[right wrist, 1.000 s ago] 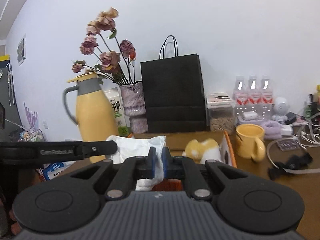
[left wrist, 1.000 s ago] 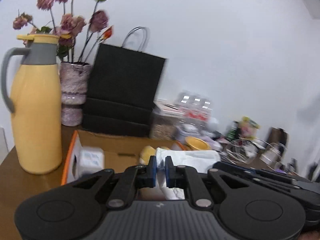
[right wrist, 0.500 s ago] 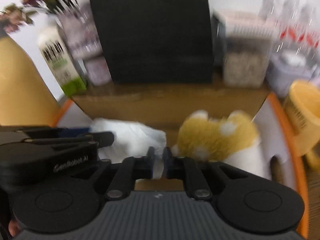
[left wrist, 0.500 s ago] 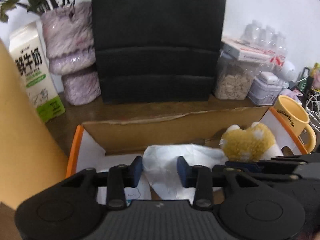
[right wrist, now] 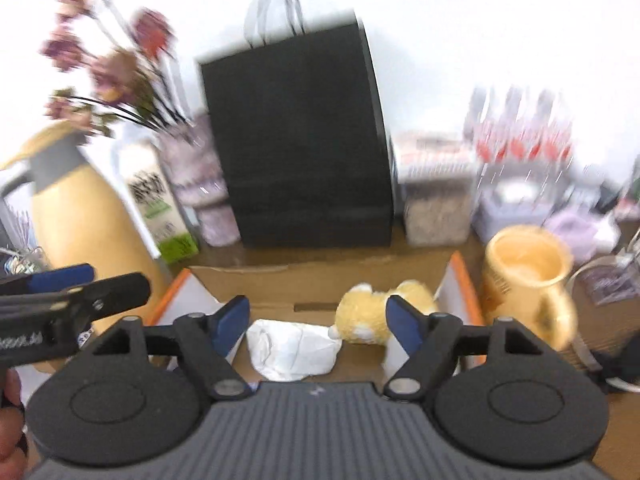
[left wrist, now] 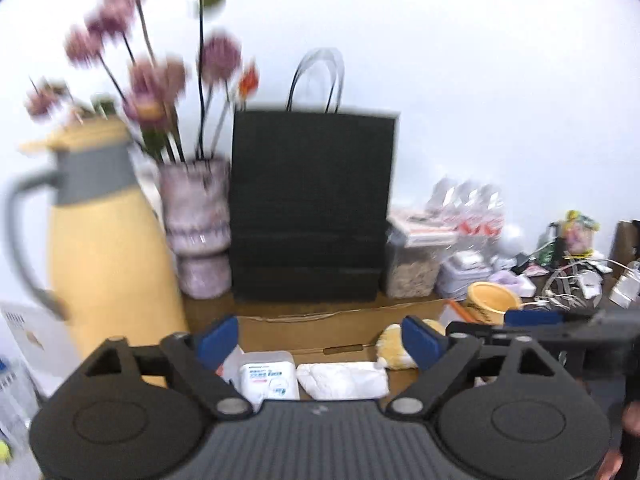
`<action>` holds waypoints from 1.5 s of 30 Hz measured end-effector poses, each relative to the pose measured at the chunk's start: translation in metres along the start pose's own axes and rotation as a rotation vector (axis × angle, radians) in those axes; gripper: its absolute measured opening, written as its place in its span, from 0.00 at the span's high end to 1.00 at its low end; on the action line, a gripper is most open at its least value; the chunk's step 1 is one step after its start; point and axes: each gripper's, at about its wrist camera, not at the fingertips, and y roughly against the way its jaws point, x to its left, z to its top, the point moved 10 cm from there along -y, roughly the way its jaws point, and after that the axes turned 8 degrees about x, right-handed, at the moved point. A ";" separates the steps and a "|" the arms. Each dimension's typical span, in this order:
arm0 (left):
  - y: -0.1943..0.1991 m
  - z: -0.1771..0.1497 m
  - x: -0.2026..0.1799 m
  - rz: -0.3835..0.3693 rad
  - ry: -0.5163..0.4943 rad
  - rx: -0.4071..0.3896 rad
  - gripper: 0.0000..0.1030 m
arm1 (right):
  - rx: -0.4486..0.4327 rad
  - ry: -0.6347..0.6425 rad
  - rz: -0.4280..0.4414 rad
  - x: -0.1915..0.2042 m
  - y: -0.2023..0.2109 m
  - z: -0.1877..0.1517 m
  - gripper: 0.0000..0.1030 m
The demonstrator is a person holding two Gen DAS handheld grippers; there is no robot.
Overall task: Organize objects
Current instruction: 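Lift the white cloth with both tools into the box and open them, then withdraw both tools and move them toward the white bottle caps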
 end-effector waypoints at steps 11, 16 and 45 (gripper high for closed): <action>0.144 -0.141 -0.003 0.062 0.122 -0.015 0.08 | -0.066 0.080 -0.032 0.022 0.156 -0.140 0.03; 0.167 -0.205 -0.012 0.034 0.158 0.073 0.08 | 0.016 0.064 -0.071 0.020 0.176 -0.218 0.03; -0.014 -0.200 0.023 0.017 0.058 0.275 0.30 | 0.185 0.089 0.023 0.063 0.023 -0.216 0.46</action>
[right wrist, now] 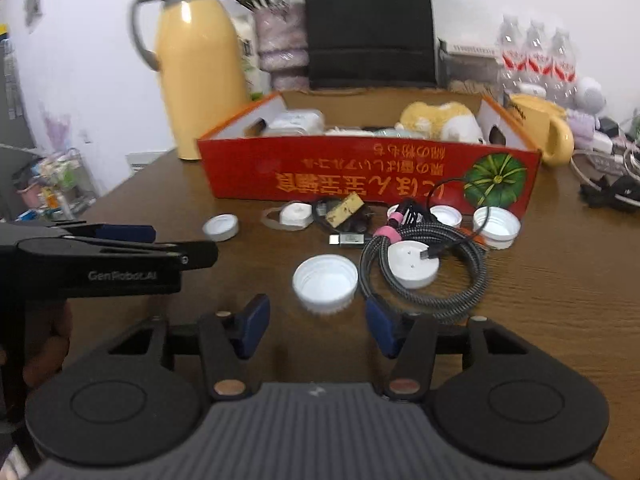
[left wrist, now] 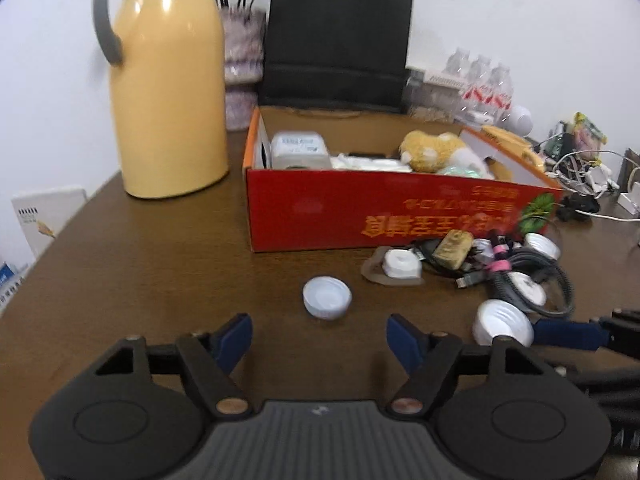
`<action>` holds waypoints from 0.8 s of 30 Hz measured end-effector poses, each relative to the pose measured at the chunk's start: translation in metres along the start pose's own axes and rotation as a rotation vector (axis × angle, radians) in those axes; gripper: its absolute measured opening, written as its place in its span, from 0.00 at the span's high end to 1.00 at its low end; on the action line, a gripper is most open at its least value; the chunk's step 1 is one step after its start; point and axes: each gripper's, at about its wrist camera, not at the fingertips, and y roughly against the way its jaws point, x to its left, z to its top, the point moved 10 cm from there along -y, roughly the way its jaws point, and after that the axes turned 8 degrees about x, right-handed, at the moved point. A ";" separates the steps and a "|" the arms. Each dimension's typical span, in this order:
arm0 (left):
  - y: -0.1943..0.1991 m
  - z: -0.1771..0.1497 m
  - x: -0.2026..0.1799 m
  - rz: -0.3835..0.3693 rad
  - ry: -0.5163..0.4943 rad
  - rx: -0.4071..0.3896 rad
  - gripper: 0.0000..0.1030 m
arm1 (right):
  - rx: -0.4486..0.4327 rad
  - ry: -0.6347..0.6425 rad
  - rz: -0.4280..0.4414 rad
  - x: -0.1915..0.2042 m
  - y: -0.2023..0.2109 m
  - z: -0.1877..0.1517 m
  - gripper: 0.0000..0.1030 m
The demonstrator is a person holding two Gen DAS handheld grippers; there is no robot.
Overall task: Organize objects
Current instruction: 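Withdraw both tools and move them toward the white bottle caps, then grasp a white bottle cap with the left tool while the right grasps another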
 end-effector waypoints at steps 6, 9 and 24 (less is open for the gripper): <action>-0.017 0.014 0.001 0.021 -0.052 -0.027 0.63 | -0.027 0.083 -0.073 0.007 -0.019 0.008 0.60; -0.014 0.011 -0.004 0.053 -0.100 -0.042 0.74 | -0.031 0.082 -0.067 0.006 -0.018 0.008 0.60; 0.121 -0.047 -0.038 -0.060 0.024 -0.123 0.74 | -0.169 0.069 -0.062 0.003 0.107 -0.023 0.60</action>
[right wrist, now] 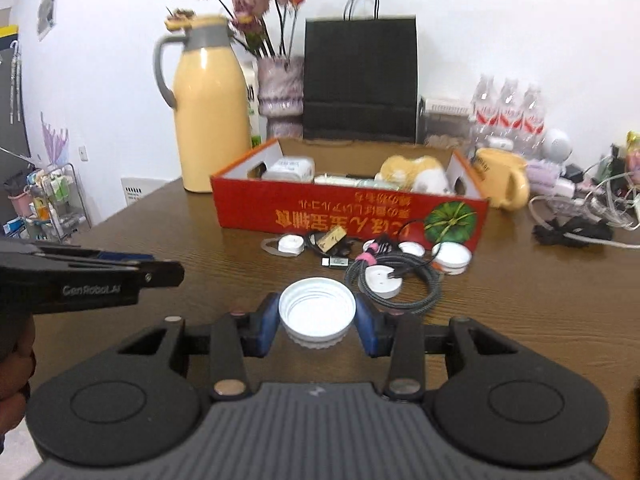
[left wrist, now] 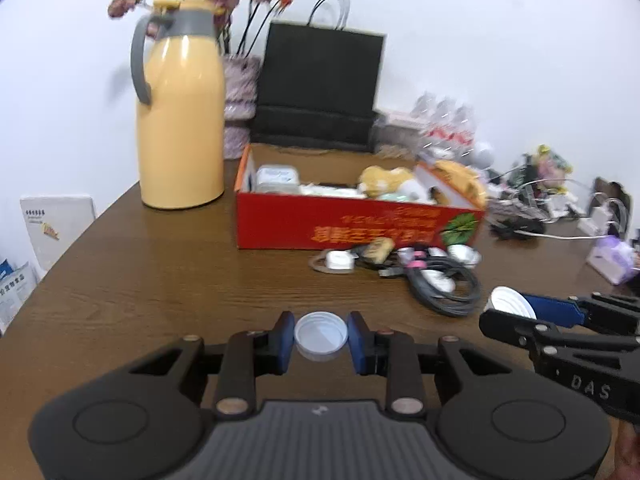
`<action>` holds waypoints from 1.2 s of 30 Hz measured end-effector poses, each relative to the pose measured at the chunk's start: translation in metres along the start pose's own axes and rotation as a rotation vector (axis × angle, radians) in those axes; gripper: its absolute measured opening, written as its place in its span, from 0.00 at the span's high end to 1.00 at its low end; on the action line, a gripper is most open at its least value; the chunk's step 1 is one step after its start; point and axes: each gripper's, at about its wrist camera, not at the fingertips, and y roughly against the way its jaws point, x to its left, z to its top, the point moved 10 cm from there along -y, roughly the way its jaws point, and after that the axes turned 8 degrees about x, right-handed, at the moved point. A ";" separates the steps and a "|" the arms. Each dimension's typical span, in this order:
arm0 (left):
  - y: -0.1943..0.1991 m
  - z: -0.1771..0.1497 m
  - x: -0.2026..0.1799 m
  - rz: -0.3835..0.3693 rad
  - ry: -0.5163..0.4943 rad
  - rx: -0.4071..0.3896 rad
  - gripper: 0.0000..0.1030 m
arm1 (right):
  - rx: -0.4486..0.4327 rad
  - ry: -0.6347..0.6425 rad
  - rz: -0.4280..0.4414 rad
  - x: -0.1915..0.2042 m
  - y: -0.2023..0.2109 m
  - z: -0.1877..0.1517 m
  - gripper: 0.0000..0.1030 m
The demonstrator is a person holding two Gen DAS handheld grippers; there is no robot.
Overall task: Organize objects
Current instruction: 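Grasp a white bottle cap with the left tool while the right grasps another, then carry both white caps into the box and open both tools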
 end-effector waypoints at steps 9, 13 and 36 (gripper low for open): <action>0.052 -0.003 -0.036 -0.053 -0.076 -0.073 0.74 | -0.079 -0.004 -0.017 -0.014 0.069 -0.004 0.60; 0.031 0.031 -0.037 -0.099 -0.088 -0.078 0.74 | -0.111 -0.022 0.000 -0.030 0.060 0.026 0.60; -0.233 0.194 0.009 -0.039 0.072 0.097 0.39 | 0.165 -0.290 -0.005 -0.118 -0.254 0.162 0.27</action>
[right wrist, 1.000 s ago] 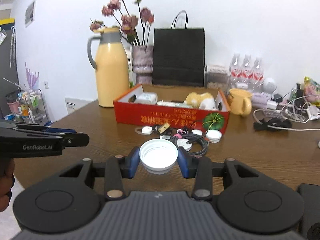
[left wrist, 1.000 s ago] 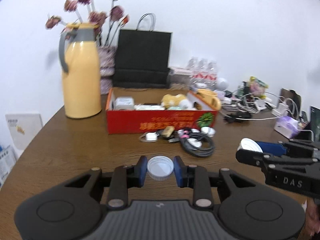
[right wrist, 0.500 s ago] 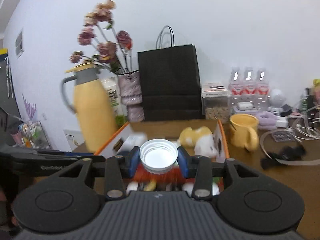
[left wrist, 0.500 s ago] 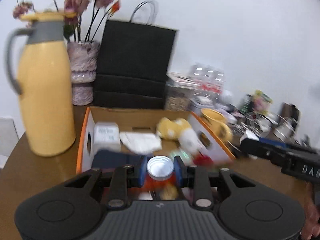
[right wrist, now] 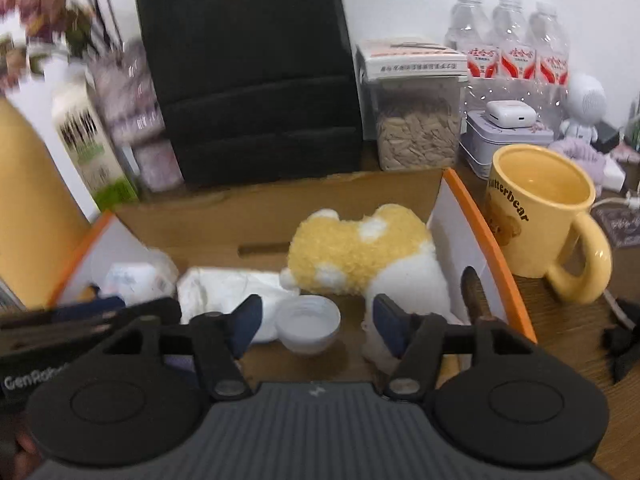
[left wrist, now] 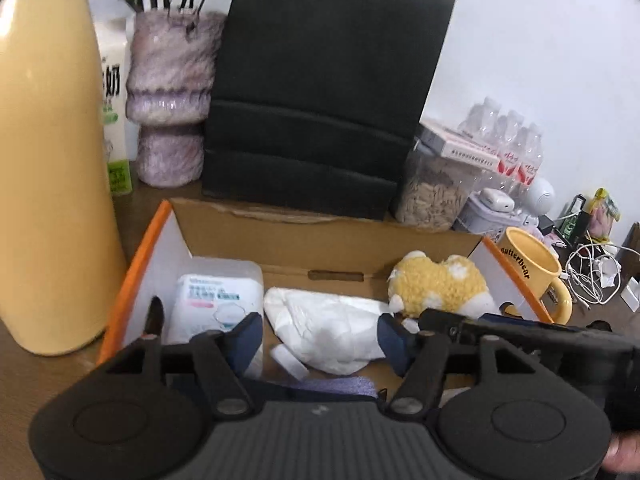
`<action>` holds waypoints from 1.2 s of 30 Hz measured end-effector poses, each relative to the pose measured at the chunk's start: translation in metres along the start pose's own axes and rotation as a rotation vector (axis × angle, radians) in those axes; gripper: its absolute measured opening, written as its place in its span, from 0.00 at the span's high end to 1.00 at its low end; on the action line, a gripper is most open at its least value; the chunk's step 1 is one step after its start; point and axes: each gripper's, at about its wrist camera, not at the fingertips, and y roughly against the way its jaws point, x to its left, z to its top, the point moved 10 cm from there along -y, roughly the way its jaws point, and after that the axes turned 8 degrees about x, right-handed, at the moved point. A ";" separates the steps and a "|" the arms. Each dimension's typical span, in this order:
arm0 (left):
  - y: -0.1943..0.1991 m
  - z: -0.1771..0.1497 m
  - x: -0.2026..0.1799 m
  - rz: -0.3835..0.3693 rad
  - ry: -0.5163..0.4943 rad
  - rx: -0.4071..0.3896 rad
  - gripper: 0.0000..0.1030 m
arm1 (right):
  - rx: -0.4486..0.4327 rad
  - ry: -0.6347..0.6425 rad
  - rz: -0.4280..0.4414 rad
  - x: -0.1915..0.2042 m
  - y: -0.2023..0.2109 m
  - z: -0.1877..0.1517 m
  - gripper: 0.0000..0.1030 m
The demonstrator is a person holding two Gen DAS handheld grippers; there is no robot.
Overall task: Organize objects
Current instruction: 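Carry both white caps into the box and open both tools, then withdraw both tools toward the coiled black cable on the table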
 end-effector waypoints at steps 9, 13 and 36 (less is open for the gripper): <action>0.086 -0.005 -0.008 0.007 -0.030 -0.086 0.31 | -0.095 0.022 0.015 0.010 0.074 0.006 0.21; 0.156 -0.038 -0.017 -0.017 -0.071 -0.155 0.21 | -0.170 0.082 0.038 0.025 0.142 -0.023 0.18; 0.321 -0.269 -0.040 -0.013 -0.118 -0.165 0.11 | -0.244 0.184 -0.006 0.029 0.352 -0.294 0.08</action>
